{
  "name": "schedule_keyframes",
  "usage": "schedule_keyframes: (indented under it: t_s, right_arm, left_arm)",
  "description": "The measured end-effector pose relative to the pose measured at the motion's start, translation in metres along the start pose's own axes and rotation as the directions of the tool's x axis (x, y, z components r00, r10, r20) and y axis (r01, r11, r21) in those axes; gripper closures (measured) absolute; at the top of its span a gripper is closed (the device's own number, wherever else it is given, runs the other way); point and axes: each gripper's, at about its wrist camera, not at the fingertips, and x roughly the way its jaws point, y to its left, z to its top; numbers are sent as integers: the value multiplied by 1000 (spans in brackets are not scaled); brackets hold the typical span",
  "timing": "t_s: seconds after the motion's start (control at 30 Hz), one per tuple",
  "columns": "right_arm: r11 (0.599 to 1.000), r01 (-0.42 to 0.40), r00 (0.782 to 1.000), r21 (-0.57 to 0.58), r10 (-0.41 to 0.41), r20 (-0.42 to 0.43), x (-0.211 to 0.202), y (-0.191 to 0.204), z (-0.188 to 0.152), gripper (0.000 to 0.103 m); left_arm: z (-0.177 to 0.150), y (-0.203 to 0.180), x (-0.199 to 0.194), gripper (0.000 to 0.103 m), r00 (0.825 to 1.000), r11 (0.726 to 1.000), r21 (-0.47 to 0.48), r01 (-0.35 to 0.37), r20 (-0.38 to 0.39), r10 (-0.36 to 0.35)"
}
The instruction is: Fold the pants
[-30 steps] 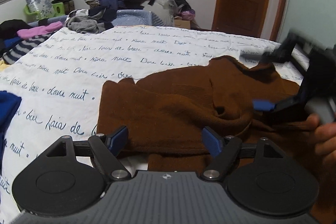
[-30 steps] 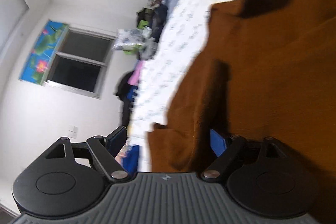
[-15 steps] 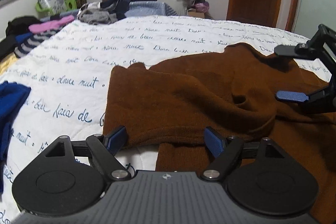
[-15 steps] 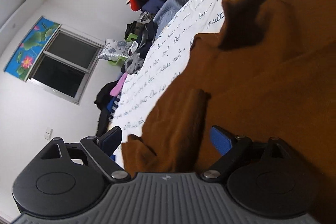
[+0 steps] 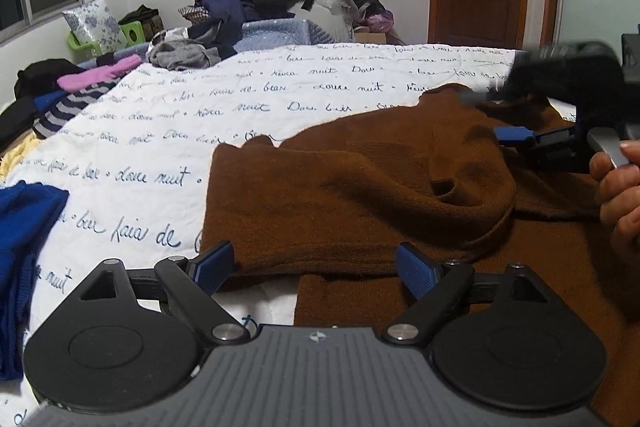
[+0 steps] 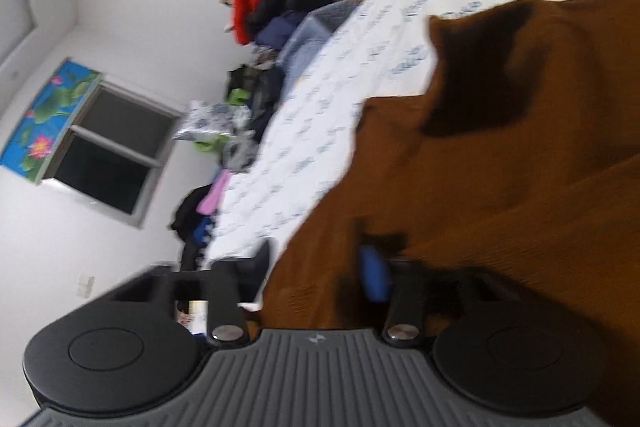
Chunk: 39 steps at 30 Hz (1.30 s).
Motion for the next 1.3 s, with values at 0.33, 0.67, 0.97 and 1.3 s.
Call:
schedule_keyframes:
  t_s: [0.33,0.67,0.97,1.3]
  right_arm:
    - [977,146,974,-154,-115,194,-50,11,-5,96]
    - [893,387,858,-231,-257,446,-145,4,-9,96]
    - [880,438,845,-186,-332,419,-177,-30,-20,96]
    - [902,413,863,-125,-343,371,-188,-48,-29,96]
  left_arm:
    - [3,-4,-7,13,1000,1000,-15,18,18,-18]
    - [2,-2,-10,13,999,999,-33,33,12,-33]
    - [-1,-1,-6,12,1000,1000,-9,0,-5,0]
    - [-7,7,-2,12,999,999,13,-37,-25,37]
